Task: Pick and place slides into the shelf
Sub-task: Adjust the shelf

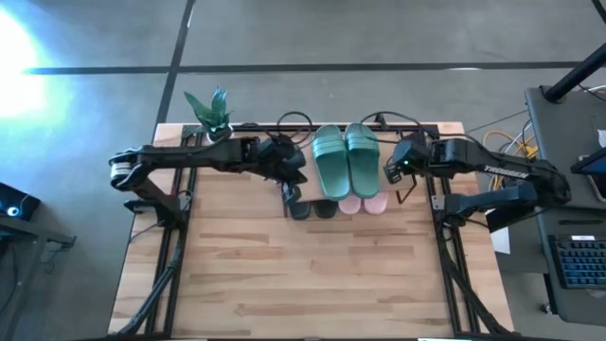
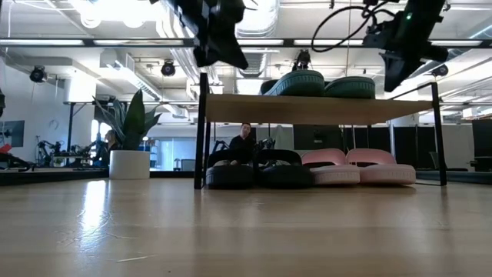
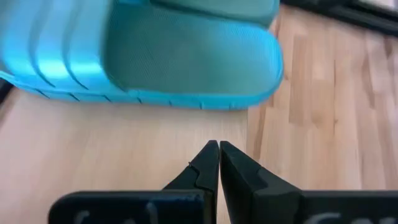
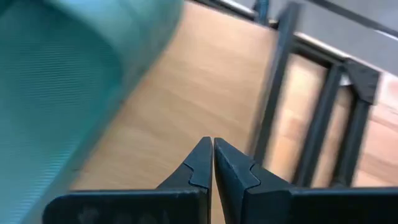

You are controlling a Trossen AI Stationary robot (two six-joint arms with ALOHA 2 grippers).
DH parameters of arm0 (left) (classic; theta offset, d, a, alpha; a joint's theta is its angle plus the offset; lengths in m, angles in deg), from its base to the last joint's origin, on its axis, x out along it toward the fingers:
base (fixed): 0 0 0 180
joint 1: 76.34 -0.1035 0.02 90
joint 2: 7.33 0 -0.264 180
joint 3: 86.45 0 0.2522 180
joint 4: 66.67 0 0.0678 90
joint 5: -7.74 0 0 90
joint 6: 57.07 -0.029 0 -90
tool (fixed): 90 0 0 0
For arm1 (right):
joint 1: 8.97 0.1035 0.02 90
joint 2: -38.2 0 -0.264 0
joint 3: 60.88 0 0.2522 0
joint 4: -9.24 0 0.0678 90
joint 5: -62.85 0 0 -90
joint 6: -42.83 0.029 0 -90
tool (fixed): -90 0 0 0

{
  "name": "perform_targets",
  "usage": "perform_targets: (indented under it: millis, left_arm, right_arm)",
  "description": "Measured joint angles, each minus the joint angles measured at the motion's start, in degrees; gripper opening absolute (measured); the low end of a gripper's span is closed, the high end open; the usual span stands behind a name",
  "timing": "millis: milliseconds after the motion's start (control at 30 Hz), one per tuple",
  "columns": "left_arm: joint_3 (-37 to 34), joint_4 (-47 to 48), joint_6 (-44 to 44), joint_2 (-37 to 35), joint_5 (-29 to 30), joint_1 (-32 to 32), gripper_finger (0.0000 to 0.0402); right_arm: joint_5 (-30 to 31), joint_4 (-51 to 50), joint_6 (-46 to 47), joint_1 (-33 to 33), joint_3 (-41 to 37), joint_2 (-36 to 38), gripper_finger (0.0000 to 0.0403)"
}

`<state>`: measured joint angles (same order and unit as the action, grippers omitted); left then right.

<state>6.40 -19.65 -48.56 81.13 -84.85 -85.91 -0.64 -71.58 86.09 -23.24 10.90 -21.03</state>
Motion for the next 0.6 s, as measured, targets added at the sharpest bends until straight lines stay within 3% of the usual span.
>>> perform_targets:
  millis: [400,600]
  left_arm:
    - [-3.7,9.2,5.7,-6.2,0.5,0.8,0.0]
    - [-7.7,10.4,12.1,-11.1,6.4,1.0,0.0]
  right_arm:
    - [0.7,-18.5,6.2,-4.1,0.3,6.3,0.0009]
    - [0.5,-22.4,9.6,-4.1,-0.3,8.8,0.0009]
